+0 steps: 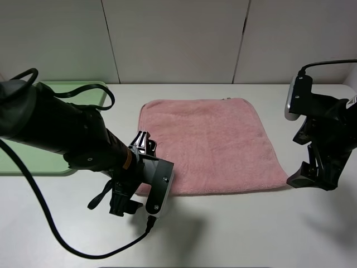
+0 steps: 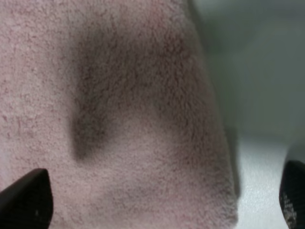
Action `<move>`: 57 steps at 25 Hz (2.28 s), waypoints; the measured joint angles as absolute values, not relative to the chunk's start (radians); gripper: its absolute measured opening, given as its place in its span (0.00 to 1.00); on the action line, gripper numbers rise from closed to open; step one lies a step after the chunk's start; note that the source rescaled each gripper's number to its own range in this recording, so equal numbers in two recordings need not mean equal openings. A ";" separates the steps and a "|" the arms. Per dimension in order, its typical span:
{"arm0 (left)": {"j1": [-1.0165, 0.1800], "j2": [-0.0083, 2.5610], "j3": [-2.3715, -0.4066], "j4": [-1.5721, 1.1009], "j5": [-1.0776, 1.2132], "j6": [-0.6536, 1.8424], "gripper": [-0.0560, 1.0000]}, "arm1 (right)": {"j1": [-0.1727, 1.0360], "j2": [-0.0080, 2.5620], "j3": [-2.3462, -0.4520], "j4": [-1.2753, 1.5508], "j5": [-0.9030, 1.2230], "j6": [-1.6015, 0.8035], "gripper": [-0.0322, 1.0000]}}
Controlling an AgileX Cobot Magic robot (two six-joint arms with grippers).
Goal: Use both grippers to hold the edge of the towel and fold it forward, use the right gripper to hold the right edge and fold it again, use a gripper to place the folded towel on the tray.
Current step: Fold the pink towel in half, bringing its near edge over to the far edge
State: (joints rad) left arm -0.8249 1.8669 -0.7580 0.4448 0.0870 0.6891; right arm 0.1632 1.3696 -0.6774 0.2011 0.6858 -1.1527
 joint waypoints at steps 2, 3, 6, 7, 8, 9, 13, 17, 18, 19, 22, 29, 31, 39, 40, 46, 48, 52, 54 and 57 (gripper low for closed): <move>-0.825 1.869 -0.760 0.445 0.091 0.689 0.96 | 0.163 1.394 -0.677 0.204 0.686 -1.167 1.00; -0.825 1.869 -0.760 0.445 0.091 0.689 0.96 | 0.163 1.405 -0.677 0.206 0.683 -1.174 1.00; -0.825 1.869 -0.760 0.445 0.091 0.689 0.96 | 0.163 1.447 -0.677 0.211 0.655 -1.194 1.00; -0.825 1.869 -0.760 0.445 0.091 0.689 0.96 | 0.163 1.460 -0.677 0.212 0.643 -1.204 1.00; -0.825 1.869 -0.760 0.445 0.091 0.689 0.96 | 0.163 1.472 -0.677 0.212 0.628 -1.214 1.00; -0.825 1.869 -0.760 0.445 0.090 0.689 0.96 | 0.163 1.484 -0.677 0.214 0.612 -1.224 1.00; -0.825 1.870 -0.760 0.445 0.090 0.689 0.96 | 0.163 1.533 -0.677 0.233 0.559 -1.265 1.00; -0.825 1.870 -0.760 0.445 0.090 0.689 0.96 | 0.163 1.592 -0.677 0.238 0.504 -1.281 1.00; -0.825 1.870 -0.760 0.445 0.090 0.689 0.96 | 0.163 1.608 -0.677 0.238 0.493 -1.282 1.00; -0.825 1.870 -0.760 0.445 0.090 0.689 0.96 | 0.163 1.624 -0.677 0.238 0.480 -1.282 1.00; -0.825 1.870 -0.760 0.445 0.090 0.689 0.96 | 0.163 1.670 -0.678 0.239 0.460 -1.282 1.00; -0.825 1.870 -0.760 0.445 0.090 0.689 0.96 | 0.163 1.779 -0.680 0.242 0.427 -1.282 1.00; -0.825 1.870 -0.760 0.445 0.090 0.689 0.96 | 0.163 1.798 -0.680 0.242 0.416 -1.282 1.00; -0.825 1.870 -0.760 0.445 0.090 0.689 0.96 | 0.163 1.806 -0.680 0.243 0.401 -1.282 1.00; -0.825 1.870 -0.760 0.445 0.090 0.689 0.96 | 0.163 1.806 -0.680 0.243 0.400 -1.282 1.00; -0.825 1.872 -0.760 0.445 0.091 0.689 0.92 | 0.163 1.807 -0.680 0.243 0.398 -1.278 0.96; -0.827 1.874 -0.760 0.444 0.096 0.689 0.86 | 0.163 1.807 -0.680 0.243 0.396 -1.278 0.93; -0.827 1.879 -0.760 0.442 0.099 0.689 0.69 | 0.163 1.808 -0.683 0.242 0.394 -1.278 0.84; -0.827 1.883 -0.760 0.442 0.101 0.689 0.60 | 0.163 1.809 -0.685 0.241 0.394 -1.278 0.79; -0.827 1.889 -0.759 0.441 0.101 0.689 0.48 | 0.163 1.809 -0.686 0.240 0.396 -1.278 0.70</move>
State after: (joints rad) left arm -0.8271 1.8889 -0.7592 0.4408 0.1014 0.6891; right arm 0.1632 1.8091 -0.6860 0.2398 0.3959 -1.2775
